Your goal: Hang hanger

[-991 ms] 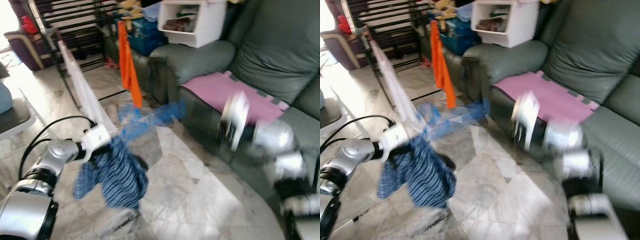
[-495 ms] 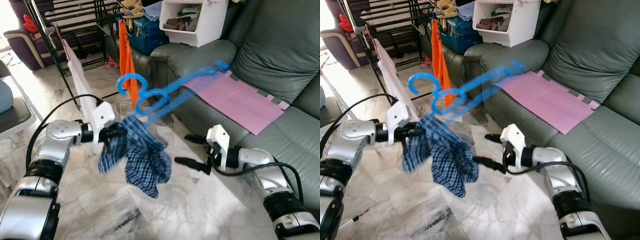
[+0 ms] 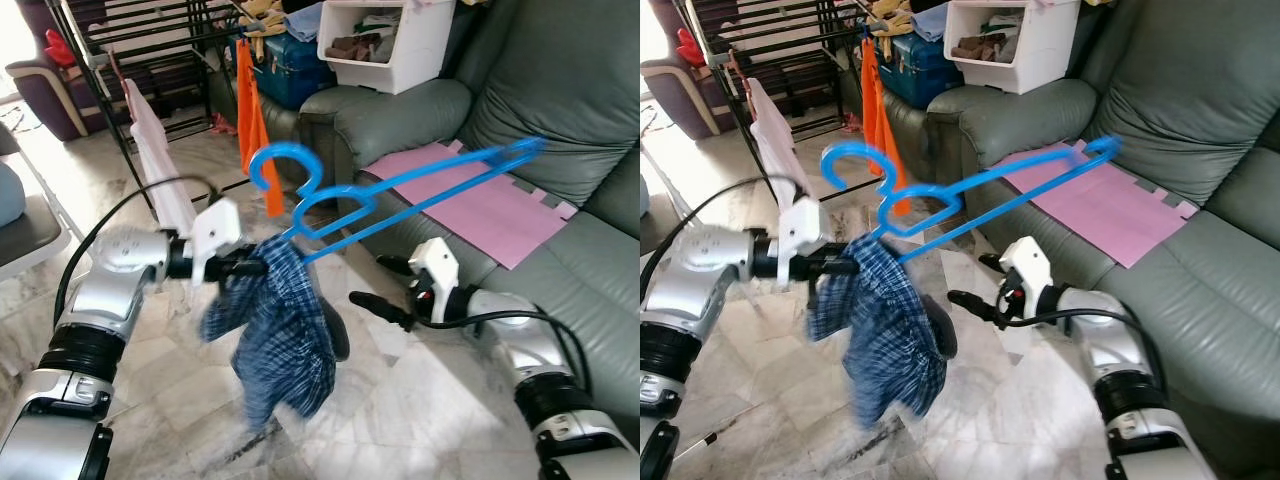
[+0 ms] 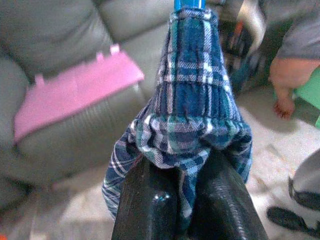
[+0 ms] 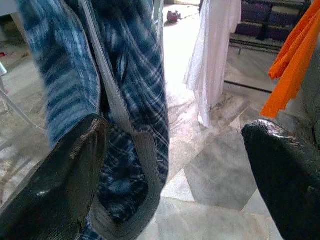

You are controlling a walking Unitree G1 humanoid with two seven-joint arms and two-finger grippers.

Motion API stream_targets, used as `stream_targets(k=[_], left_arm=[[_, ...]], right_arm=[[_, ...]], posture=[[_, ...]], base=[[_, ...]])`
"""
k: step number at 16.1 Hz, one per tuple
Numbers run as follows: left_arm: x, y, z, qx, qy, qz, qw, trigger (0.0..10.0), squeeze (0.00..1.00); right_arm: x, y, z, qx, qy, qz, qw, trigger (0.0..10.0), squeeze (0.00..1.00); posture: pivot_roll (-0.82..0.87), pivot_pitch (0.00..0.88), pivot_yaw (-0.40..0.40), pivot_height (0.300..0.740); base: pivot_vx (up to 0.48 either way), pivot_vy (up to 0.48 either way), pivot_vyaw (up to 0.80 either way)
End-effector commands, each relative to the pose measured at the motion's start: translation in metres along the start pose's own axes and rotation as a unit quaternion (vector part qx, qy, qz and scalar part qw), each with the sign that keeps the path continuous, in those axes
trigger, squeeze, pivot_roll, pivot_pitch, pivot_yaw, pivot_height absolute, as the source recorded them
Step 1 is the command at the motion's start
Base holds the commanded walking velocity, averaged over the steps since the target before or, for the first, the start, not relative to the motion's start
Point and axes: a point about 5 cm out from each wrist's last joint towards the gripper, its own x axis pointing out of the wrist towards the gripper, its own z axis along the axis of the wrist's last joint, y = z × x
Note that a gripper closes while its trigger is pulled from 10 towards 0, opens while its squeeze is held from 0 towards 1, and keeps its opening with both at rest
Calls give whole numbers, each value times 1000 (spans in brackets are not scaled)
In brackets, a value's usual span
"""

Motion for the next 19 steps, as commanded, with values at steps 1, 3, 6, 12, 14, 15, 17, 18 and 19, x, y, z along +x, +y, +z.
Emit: stream_targets(k=[1,3,6,12,14,15,17,18,19], left_arm=[[1,2,14,19,-16,-9,1000,0,0],[5,2,33,33,-44,-18,998,0,0],[6,-2,59,25,-91,-28,995,0,0],[15,-12,44,23,-57,-24,998,1882,0],[21,-15,31,12,-39,-8,999,2039,0],[23,-16,26,14,-32,-5,999,1725,0],[28,-20,25,14,-33,-20,999,1569,0],[29,-21,28,16,-35,-27,999,1686,0],[29,-22,29,17,-35,-33,999,1490,0]], right_arm=[[4,-1,4,-12,2,-1,1000,10000,0],[8,0,2,-9,5,-5,1000,10000,0],[14,0,-2,-4,11,-16,1000,10000,0],[22,5,32,-8,-74,36,997,10000,0],[18,12,44,-19,-92,95,991,10000,0],[15,13,48,-22,-95,114,989,10000,0],[11,8,51,-30,-93,112,989,10000,0],[9,6,49,-28,-90,108,990,10000,0],[9,5,49,-27,-89,107,990,10000,0]], posture=[[-92,0,42,740],[-84,0,40,740],[-85,0,39,740],[-81,0,36,740],[-84,0,36,740],[-92,0,36,740],[-95,0,37,740],[-95,0,37,740],[-95,0,37,740]], base=[[0,0,0],[0,0,0],[0,0,0],[0,0,0],[0,0,0],[0,0,0],[0,0,0],[0,0,0],[0,0,0]])
